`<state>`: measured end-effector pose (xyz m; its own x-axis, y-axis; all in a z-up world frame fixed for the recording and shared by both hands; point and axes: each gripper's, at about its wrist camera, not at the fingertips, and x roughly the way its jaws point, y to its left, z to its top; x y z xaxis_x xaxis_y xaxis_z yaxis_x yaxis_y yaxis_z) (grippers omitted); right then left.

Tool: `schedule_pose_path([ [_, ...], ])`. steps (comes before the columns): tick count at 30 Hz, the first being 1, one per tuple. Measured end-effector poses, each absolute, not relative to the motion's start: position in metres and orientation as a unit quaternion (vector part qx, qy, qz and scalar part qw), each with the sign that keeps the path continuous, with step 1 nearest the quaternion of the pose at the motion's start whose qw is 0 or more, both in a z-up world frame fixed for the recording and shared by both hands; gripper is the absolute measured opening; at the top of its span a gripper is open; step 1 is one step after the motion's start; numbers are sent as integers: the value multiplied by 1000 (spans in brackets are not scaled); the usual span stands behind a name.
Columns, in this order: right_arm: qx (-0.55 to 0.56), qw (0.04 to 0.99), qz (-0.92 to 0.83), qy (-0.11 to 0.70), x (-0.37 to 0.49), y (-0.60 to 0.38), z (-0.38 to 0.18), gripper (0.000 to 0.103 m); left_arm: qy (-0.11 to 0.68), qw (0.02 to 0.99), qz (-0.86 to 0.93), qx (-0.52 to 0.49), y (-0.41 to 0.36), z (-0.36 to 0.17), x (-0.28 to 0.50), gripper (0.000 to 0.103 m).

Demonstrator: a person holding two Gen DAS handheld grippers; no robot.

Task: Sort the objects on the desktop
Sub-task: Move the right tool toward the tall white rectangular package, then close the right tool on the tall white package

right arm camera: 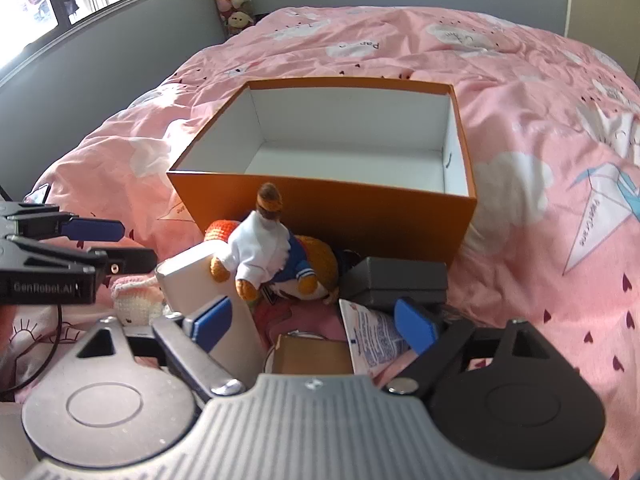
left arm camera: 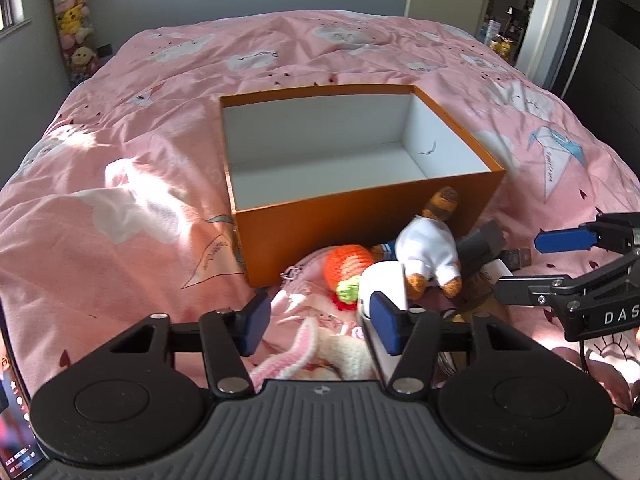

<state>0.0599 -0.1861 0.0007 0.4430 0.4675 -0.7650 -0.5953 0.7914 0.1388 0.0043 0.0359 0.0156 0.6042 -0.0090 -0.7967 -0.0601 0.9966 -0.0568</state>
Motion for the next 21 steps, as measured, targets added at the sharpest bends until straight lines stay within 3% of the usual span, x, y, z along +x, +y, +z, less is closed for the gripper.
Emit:
schedule_pose_path([
  [3,-86,844,326,416,60,-177,2,72,453,890,22,-58,50,17,6,41],
  [8,-97,831,364,410,55,-161,2,60,464,883,-9,-75,52,18,7,40],
  [12,-122,812,405,403,44,-142,-1,58,475,878,-24,-57,40,12,7,30],
  [14,-143,803,416,402,38,-131,-6,58,484,873,-22,-59,40,6,8,20],
  [21,-195,769,454,405,20,-103,-23,54,494,866,-35,-65,38,-5,10,15],
])
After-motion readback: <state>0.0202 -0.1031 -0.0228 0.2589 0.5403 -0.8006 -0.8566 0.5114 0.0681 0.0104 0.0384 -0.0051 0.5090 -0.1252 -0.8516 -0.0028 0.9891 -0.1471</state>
